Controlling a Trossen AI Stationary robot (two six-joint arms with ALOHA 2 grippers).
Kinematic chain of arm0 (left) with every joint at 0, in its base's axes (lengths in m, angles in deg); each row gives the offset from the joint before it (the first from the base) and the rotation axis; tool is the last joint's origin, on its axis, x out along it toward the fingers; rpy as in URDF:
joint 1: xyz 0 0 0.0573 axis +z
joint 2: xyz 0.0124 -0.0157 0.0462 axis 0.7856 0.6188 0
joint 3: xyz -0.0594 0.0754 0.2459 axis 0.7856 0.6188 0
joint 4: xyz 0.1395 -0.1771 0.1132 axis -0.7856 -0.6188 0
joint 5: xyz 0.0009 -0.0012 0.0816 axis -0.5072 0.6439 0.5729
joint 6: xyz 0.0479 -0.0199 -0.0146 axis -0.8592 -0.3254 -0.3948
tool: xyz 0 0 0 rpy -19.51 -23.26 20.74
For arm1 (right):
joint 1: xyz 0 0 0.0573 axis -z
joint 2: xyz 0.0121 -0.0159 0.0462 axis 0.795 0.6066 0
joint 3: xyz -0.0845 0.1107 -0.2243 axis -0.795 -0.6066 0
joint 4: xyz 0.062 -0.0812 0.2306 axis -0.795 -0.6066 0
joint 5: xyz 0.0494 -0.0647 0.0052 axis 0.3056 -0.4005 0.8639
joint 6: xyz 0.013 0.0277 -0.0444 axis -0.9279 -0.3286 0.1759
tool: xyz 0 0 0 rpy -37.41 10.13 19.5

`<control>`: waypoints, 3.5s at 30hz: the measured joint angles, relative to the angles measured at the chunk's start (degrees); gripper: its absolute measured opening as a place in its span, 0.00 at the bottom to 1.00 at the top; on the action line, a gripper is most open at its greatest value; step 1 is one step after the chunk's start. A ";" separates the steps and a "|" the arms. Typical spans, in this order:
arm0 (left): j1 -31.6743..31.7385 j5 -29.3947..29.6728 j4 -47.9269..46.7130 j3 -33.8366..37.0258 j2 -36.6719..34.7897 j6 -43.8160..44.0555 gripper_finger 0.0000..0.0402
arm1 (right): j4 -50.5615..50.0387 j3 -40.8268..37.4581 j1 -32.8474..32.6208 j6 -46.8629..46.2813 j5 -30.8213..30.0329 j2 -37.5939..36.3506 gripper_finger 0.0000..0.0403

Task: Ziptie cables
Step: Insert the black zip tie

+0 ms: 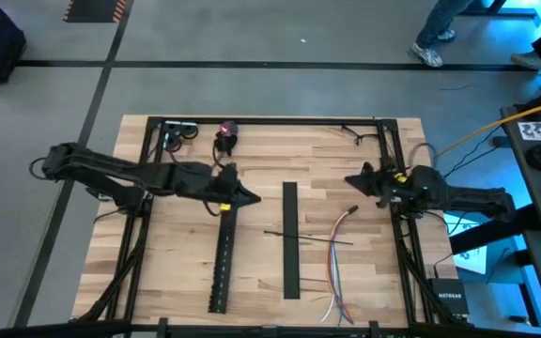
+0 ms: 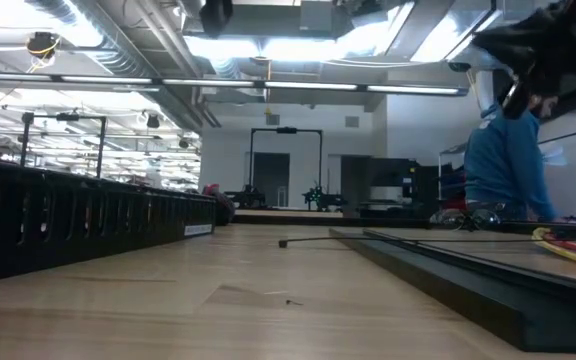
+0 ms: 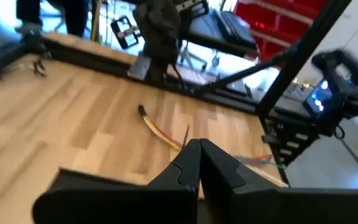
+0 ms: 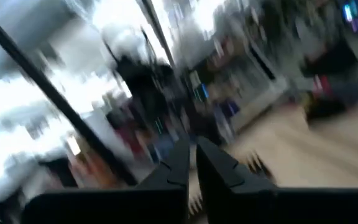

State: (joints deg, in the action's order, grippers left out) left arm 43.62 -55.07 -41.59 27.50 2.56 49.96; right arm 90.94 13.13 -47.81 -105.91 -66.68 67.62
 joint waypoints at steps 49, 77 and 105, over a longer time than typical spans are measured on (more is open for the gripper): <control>1.52 0.48 -15.11 0.31 2.27 -7.74 0.00 | -3.74 26.70 -28.12 16.55 -16.00 85.90 0.07; 8.96 6.10 -6.73 -7.58 -6.70 5.71 0.03 | -38.54 50.43 -14.09 32.23 -42.62 57.86 0.00; 14.89 19.47 34.33 -7.52 13.78 24.34 0.35 | -25.27 57.24 -6.67 47.41 -47.42 62.16 0.00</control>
State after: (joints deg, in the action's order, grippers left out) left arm 58.51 -35.60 -7.26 19.98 16.34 74.30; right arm 65.67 70.37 -54.48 -58.50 -114.10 129.78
